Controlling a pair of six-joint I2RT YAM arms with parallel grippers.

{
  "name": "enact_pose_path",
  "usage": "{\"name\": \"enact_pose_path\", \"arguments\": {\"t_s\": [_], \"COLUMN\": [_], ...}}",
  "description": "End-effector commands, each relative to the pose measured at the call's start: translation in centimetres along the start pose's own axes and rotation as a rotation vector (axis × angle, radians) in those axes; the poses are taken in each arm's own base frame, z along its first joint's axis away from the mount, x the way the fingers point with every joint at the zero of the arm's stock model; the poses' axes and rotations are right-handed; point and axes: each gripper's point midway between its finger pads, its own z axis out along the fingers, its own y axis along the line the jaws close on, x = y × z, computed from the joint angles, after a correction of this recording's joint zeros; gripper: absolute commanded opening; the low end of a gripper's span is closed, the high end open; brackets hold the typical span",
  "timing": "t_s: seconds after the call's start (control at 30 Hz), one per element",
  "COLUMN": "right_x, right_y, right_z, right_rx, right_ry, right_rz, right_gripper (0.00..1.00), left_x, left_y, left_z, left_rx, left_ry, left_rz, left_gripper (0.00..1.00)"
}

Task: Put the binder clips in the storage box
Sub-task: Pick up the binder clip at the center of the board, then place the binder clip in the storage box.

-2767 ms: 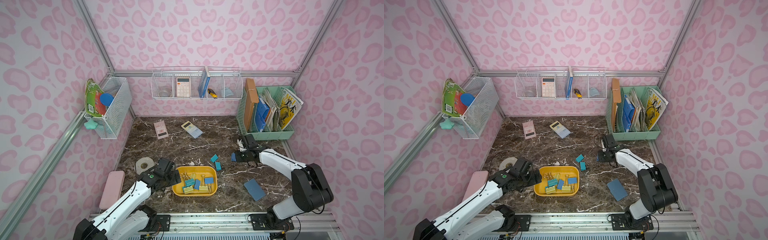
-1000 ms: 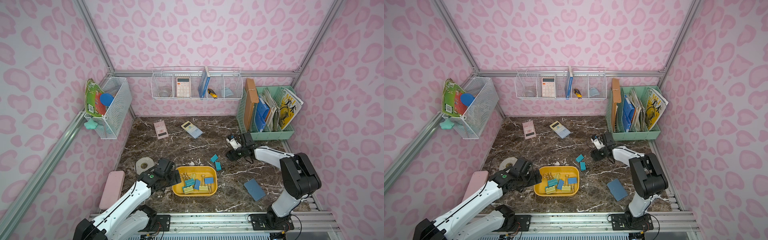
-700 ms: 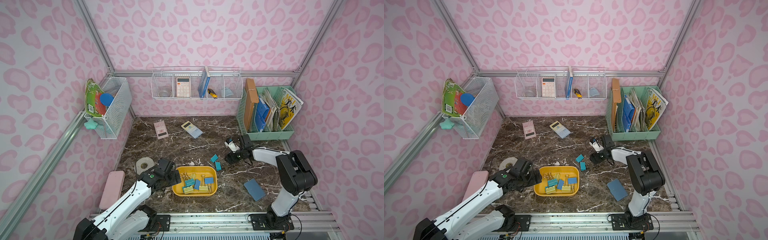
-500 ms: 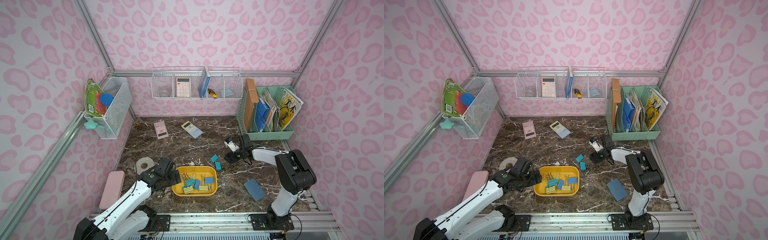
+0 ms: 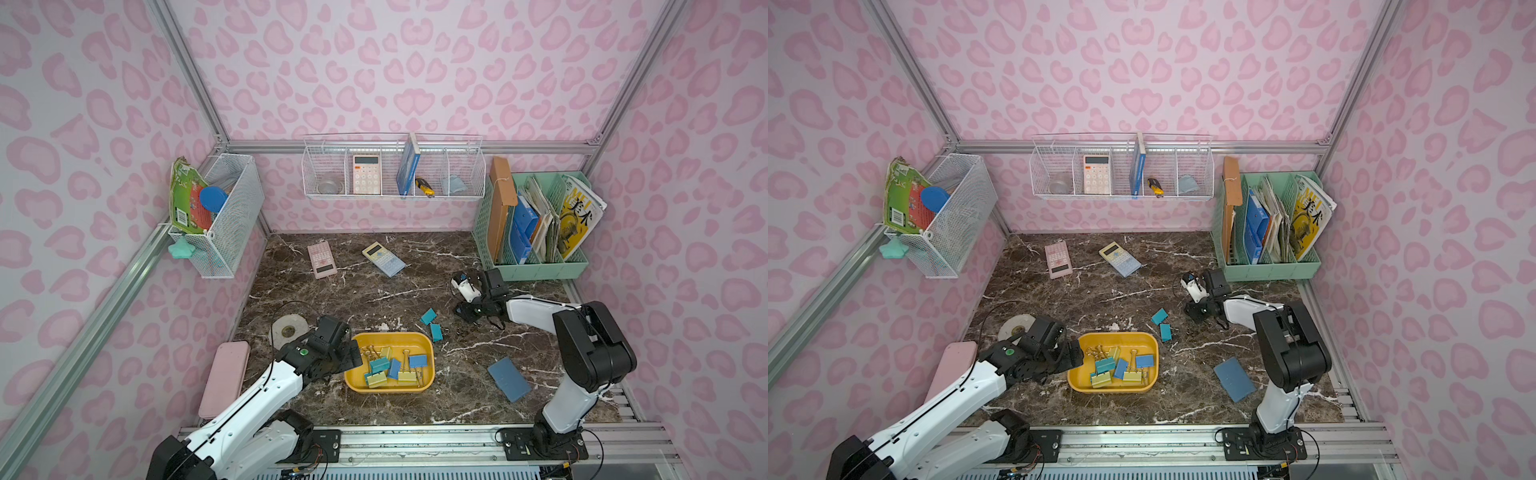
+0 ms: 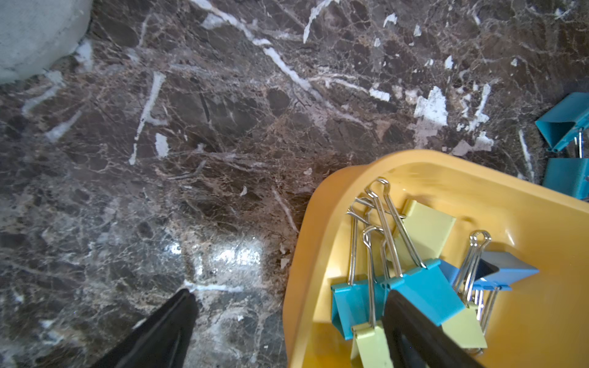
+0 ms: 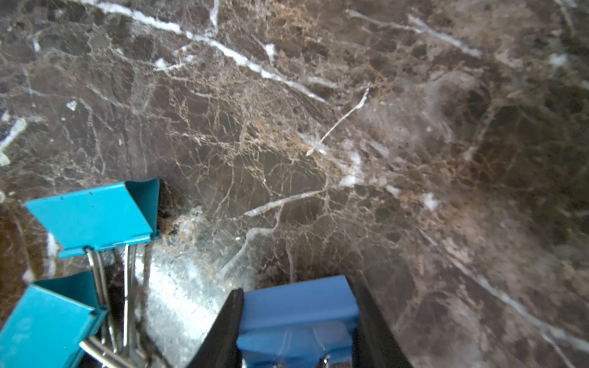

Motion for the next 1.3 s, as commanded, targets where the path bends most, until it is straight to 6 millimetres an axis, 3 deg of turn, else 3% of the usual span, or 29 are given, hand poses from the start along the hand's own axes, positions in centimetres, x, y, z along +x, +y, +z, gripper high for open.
{"name": "enact_pose_path", "arguments": {"t_s": [0.0,0.13,0.23,0.33,0.5,0.67,0.83,1.0,1.17,1.27], "right_x": [-1.8,-3.9,-5.3,-6.1,-5.7,-4.5,-2.4,-1.9,-4.0,-5.0], "right_y": [0.4,3.4,7.5,13.3,22.4,28.3,29.5,29.5,27.7,25.7], "right_z": [-1.6,-4.0,-5.7,-7.2,-8.6,-8.7,-6.9,-5.7,-7.4,-9.0], "right_rx": [0.026,0.033,-0.016,-0.133,-0.291,-0.389,-0.412,-0.402,-0.428,-0.386], "right_ry": [-0.040,-0.054,-0.076,-0.106,-0.131,-0.101,-0.046,-0.028,-0.110,-0.154], "right_rz": [0.024,-0.029,-0.064,-0.112,-0.175,-0.219,-0.204,-0.206,-0.144,-0.112], "right_gripper": [0.35,0.38,0.39,0.41,0.40,0.41,0.45,0.65,0.75,0.75], "left_x": [-0.1,-0.1,-0.1,-0.1,-0.1,-0.1,-0.1,-0.1,-0.1,0.0], "left_y": [-0.1,-0.1,-0.1,-0.2,-0.2,-0.3,-0.3,-0.3,-0.2,-0.2], "left_z": [-0.2,-0.2,-0.2,-0.2,-0.2,-0.1,-0.1,-0.1,-0.1,0.0], "left_rx": [0.000,0.003,0.002,0.004,0.004,0.007,0.006,0.005,0.003,-0.002], "left_ry": [0.000,-0.001,0.000,-0.001,0.002,0.003,0.003,0.005,0.007,0.010], "left_rz": [0.009,0.010,0.009,0.010,0.013,0.014,0.014,0.014,0.013,0.013], "left_gripper": [0.95,0.95,0.95,0.95,0.95,0.95,0.95,0.95,0.95,0.95]}}
